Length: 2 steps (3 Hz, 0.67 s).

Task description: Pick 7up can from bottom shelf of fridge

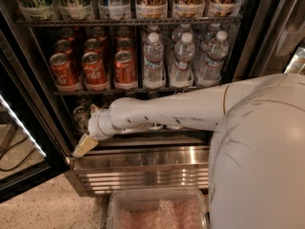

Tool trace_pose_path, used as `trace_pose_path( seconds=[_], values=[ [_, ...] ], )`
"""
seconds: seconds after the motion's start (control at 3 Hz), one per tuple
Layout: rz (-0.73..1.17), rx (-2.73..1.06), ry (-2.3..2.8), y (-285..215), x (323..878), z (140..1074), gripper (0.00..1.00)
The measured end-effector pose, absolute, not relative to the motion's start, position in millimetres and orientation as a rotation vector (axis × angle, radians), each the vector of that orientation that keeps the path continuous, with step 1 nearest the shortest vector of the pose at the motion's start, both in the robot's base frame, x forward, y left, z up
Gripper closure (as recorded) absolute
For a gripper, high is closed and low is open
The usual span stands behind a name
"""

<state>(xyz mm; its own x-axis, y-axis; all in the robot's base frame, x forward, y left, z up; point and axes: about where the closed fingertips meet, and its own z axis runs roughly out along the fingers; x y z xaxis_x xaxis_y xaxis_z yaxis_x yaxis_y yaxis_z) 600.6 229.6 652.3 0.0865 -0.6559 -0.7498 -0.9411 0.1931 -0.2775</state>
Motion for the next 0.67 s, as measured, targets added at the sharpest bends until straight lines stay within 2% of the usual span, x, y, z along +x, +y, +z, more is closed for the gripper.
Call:
trace_pose_path(
  seconds=[0.67],
  values=[
    [0.424, -1.540, 1.628, 249.5, 618.3, 646.4, 0.04]
  ],
)
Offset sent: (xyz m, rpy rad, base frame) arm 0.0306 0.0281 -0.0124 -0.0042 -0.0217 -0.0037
